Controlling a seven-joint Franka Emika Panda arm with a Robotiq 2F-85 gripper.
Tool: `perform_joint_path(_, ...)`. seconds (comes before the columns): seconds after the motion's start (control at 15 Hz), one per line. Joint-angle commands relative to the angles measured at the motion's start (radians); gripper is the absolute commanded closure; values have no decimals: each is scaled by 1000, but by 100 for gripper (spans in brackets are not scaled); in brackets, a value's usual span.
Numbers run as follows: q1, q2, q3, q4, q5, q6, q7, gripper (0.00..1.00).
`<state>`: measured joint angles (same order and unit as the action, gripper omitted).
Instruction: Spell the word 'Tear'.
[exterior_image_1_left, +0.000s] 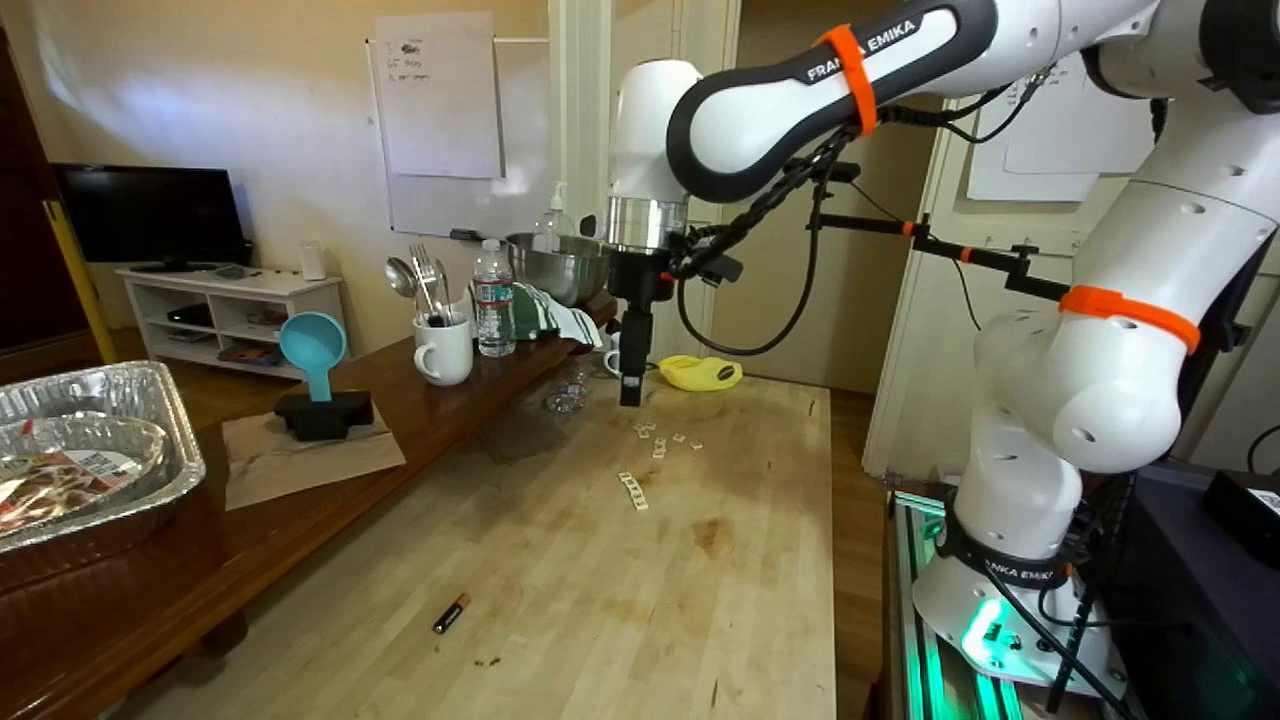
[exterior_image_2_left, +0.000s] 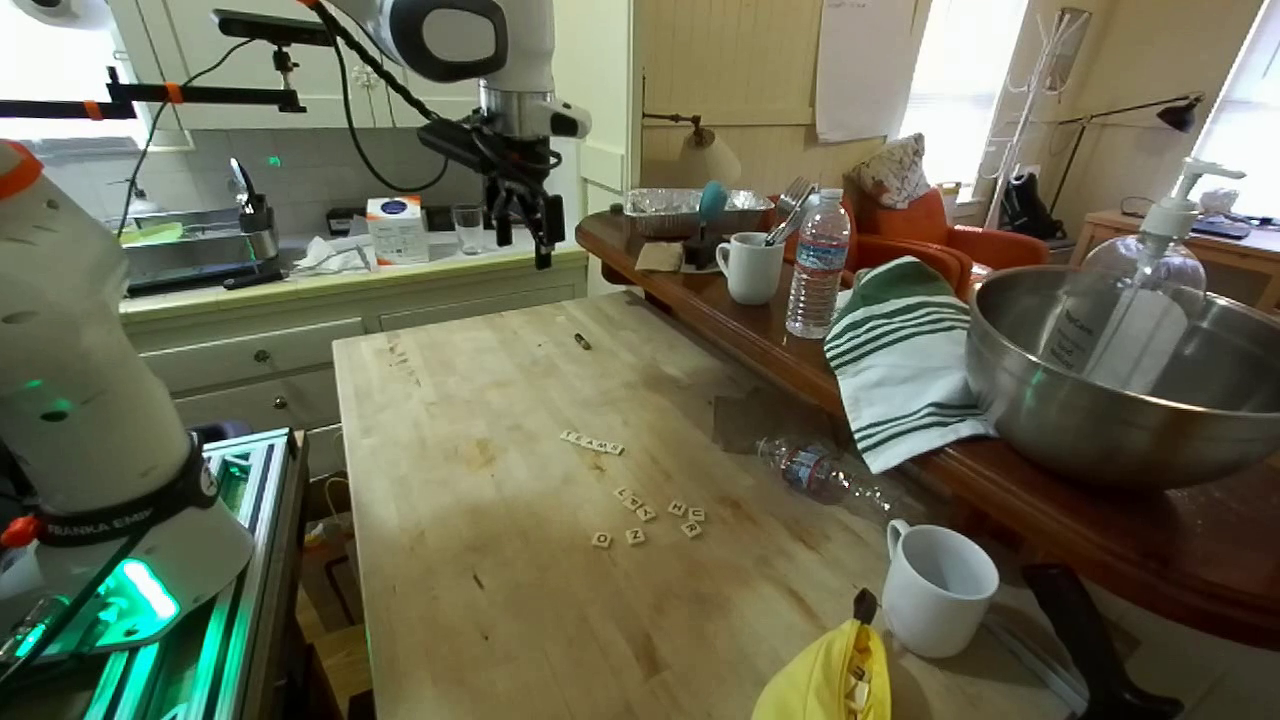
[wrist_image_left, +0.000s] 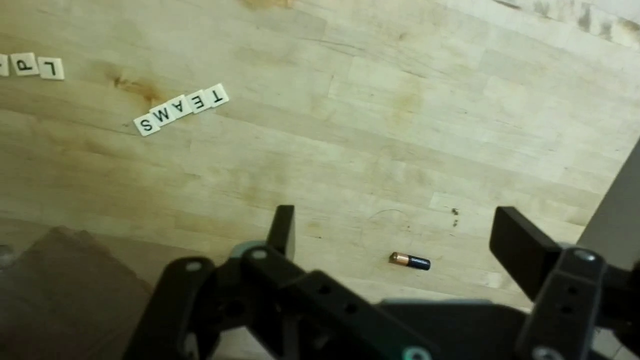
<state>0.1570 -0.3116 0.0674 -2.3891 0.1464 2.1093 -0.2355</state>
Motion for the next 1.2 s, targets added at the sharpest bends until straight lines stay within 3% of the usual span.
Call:
perform_joint_path(0.0, -21, 91, -29, 0, -65, 83, -127, 0)
perform_joint_path(0.27, -35, 145, -58, -6, -48, 126, -241, 0)
perform_joint_path(0.33, -36, 129, -46, 0, -55, 98, -193, 0)
perform_joint_path(0.87, -39, 136, -45, 4, -55, 102, -199, 0)
perform_joint_path(1.13, -50, 166, -59, -26, -59, 210, -243, 0)
